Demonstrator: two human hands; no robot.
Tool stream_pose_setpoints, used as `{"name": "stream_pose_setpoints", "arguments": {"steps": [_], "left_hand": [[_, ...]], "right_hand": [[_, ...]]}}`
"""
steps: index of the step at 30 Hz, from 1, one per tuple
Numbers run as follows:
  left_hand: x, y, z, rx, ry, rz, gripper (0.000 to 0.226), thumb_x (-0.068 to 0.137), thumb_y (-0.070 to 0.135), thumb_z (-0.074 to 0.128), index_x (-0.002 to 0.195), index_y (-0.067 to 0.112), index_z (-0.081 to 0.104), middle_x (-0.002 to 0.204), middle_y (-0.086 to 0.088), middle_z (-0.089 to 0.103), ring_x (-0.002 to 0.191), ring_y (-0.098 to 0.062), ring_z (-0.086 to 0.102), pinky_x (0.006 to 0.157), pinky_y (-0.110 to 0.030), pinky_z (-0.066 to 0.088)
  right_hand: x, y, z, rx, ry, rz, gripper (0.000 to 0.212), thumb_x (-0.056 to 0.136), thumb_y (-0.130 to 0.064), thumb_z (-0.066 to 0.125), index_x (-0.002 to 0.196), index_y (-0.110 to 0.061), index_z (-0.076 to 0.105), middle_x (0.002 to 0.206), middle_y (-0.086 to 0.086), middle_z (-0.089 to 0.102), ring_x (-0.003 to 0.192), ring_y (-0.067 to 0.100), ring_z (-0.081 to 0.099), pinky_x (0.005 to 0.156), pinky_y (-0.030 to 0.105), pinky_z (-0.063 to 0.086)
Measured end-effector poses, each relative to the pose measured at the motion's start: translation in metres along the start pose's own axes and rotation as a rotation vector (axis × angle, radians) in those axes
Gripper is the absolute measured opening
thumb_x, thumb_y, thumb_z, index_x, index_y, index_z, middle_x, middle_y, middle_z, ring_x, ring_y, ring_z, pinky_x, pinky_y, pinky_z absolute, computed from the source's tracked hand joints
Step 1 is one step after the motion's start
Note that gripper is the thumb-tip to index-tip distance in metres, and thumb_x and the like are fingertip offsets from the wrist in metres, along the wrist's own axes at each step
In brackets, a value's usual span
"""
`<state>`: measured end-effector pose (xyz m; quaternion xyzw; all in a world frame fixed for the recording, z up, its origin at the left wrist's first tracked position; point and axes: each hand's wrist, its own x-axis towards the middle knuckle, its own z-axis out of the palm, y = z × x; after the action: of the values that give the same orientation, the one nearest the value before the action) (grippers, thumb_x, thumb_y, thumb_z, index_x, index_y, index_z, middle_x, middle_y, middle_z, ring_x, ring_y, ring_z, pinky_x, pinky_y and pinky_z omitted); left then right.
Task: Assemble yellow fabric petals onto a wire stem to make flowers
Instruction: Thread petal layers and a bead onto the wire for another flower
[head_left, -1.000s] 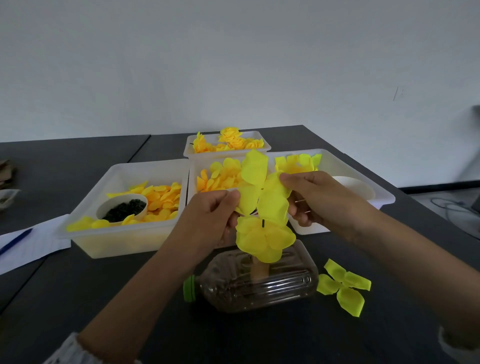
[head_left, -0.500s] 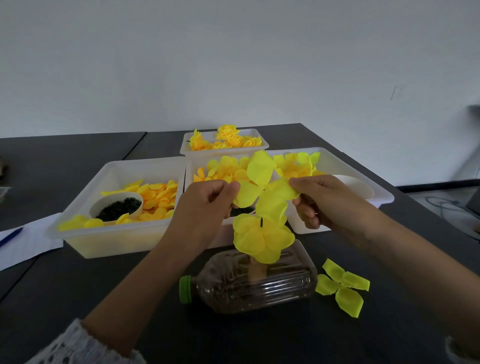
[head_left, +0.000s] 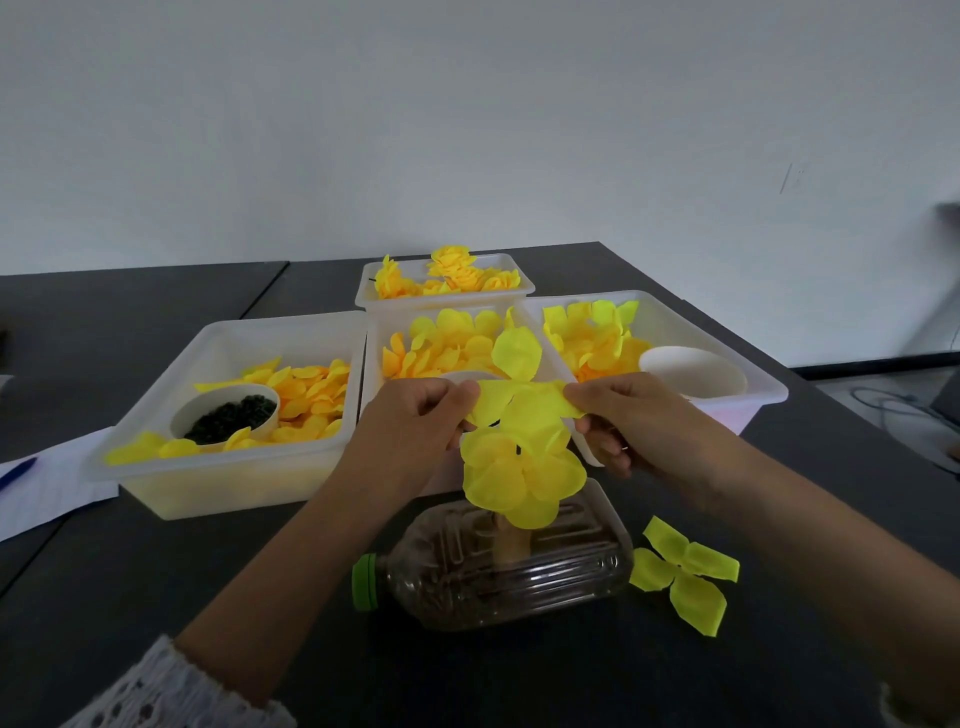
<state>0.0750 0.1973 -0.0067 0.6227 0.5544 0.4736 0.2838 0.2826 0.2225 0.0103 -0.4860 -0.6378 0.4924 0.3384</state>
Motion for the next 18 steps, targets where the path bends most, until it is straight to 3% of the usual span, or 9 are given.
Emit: {"name": "stream_pose_setpoints", "arguments": {"steps": [7,10,13,16,18], "left_hand": [[-0.008,-0.015,-0.002,0.12,-0.025,-0.028,0.051,0.096,0.03,0.055,0.046,0.027,0.053,0.042,0.012,0.046,0.042,-0.001,0.041,0.055,-0.023,0.034],[-0.016,-0.019,-0.001,0.207,-0.025,-0.011,0.048,0.096,0.033,0.056,0.047,0.028,0.056,0.044,0.014,0.052,0.045,0.0,0.048,0.048,-0.01,0.034],[-0.022,-0.024,0.0,0.328,-0.036,-0.007,0.039,0.094,0.04,0.055,0.063,0.021,0.066,0.06,0.004,0.065,0.056,-0.008,0.059,0.055,-0.021,0.044],[-0.026,-0.029,0.003,0.398,-0.048,-0.007,0.038,0.094,0.044,0.054,0.066,0.021,0.066,0.063,0.004,0.065,0.062,-0.009,0.061,0.063,-0.034,0.05],[-0.028,-0.031,0.005,0.406,-0.052,-0.004,0.038,0.093,0.047,0.053,0.066,0.024,0.065,0.066,0.008,0.066,0.064,-0.006,0.061,0.065,-0.036,0.052]], "right_hand": [[-0.003,0.006,0.0,-0.096,-0.011,-0.087,0.04,0.101,-0.023,0.046,0.065,-0.006,0.052,0.045,0.007,0.038,0.039,0.013,0.032,0.041,0.019,0.031],[-0.001,0.018,-0.001,-0.135,-0.011,-0.074,0.041,0.1,-0.024,0.049,0.064,-0.006,0.054,0.043,0.002,0.04,0.037,0.01,0.033,0.043,0.018,0.031],[0.002,0.033,0.0,-0.228,-0.008,-0.062,0.043,0.097,-0.026,0.054,0.056,-0.013,0.055,0.043,-0.004,0.045,0.037,0.004,0.038,0.046,0.017,0.033],[0.005,0.048,0.004,-0.291,-0.006,-0.075,0.045,0.095,-0.026,0.057,0.051,-0.015,0.056,0.043,-0.01,0.048,0.044,0.005,0.047,0.061,0.03,0.049],[0.006,0.053,0.006,-0.308,0.008,-0.105,0.044,0.094,-0.025,0.058,0.054,-0.008,0.058,0.046,-0.009,0.049,0.055,0.018,0.056,0.081,0.045,0.055]]}}
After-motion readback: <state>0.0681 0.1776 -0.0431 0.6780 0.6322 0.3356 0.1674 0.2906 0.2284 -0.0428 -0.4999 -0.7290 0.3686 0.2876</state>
